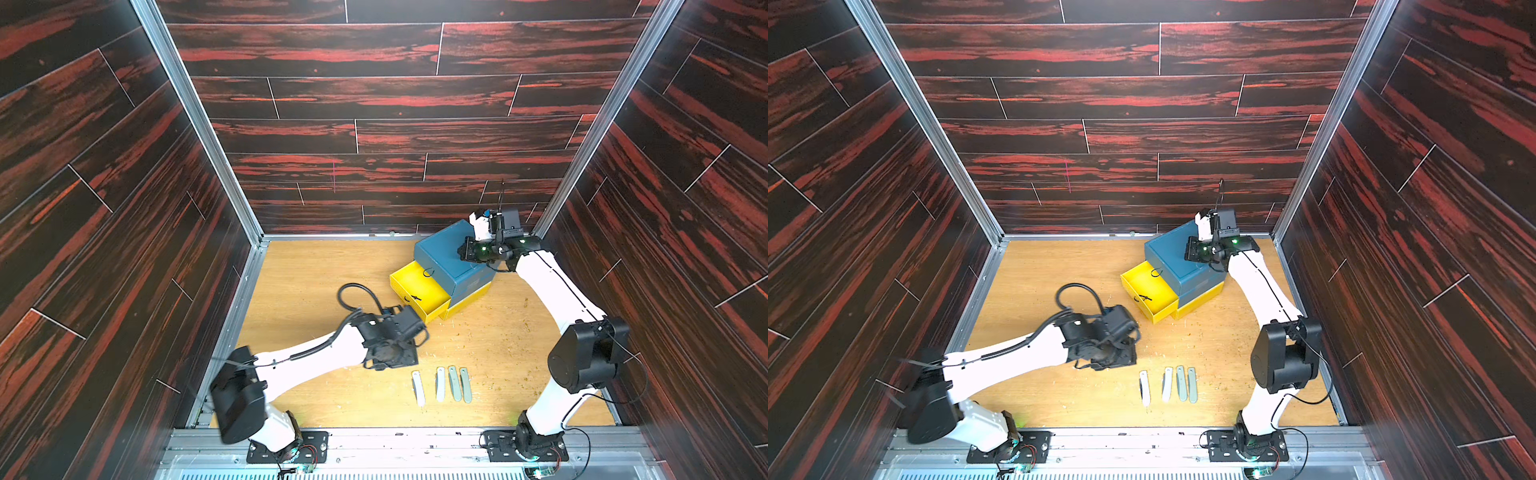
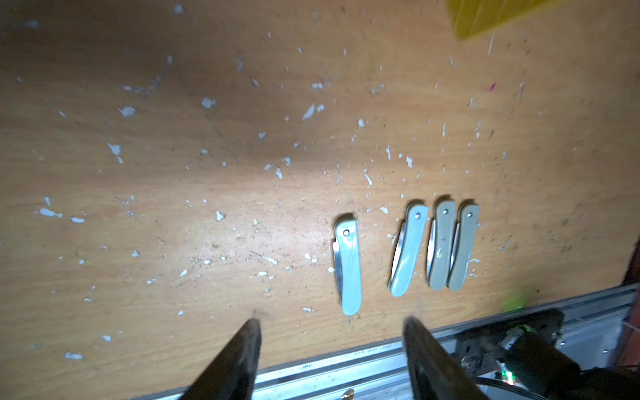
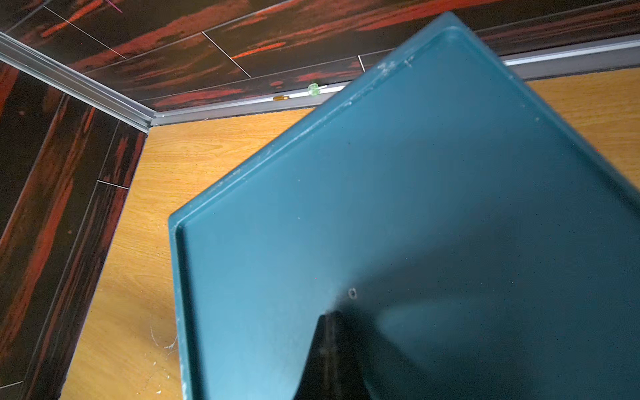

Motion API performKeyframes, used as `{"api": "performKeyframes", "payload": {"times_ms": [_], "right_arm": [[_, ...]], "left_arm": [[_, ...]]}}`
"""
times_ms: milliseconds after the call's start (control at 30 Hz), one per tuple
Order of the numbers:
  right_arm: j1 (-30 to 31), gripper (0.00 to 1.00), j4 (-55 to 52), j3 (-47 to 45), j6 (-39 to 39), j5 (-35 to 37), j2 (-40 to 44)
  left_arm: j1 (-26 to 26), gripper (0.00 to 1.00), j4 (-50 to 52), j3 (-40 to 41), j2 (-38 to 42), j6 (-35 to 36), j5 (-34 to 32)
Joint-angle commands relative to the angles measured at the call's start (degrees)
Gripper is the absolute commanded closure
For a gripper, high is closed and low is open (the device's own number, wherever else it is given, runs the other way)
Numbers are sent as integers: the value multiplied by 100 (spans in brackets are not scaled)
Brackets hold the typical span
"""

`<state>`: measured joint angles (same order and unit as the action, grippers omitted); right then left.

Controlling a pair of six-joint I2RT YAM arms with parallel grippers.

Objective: Place the fruit knives into the drawer by color
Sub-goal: Pick up the fruit knife from the center of the board.

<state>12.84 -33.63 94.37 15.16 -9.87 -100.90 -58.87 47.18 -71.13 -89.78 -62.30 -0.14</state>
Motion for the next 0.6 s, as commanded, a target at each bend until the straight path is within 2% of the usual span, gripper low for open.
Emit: {"api": "performKeyframes", "payload": {"times_ms": [0,333,567], "right_arm": [[29,97,-1001,-307,66,82,-404],[34,97,-1014,-246,76,20,-347],[27,97,-1017,-252,57,-28,-331]], "left_arm": [[-170,32,684,-370,-326,100,-62],[-592,32,783,-999,-1262,-76,165],[-642,33,837,-1093,-1628,-392,315]]}}
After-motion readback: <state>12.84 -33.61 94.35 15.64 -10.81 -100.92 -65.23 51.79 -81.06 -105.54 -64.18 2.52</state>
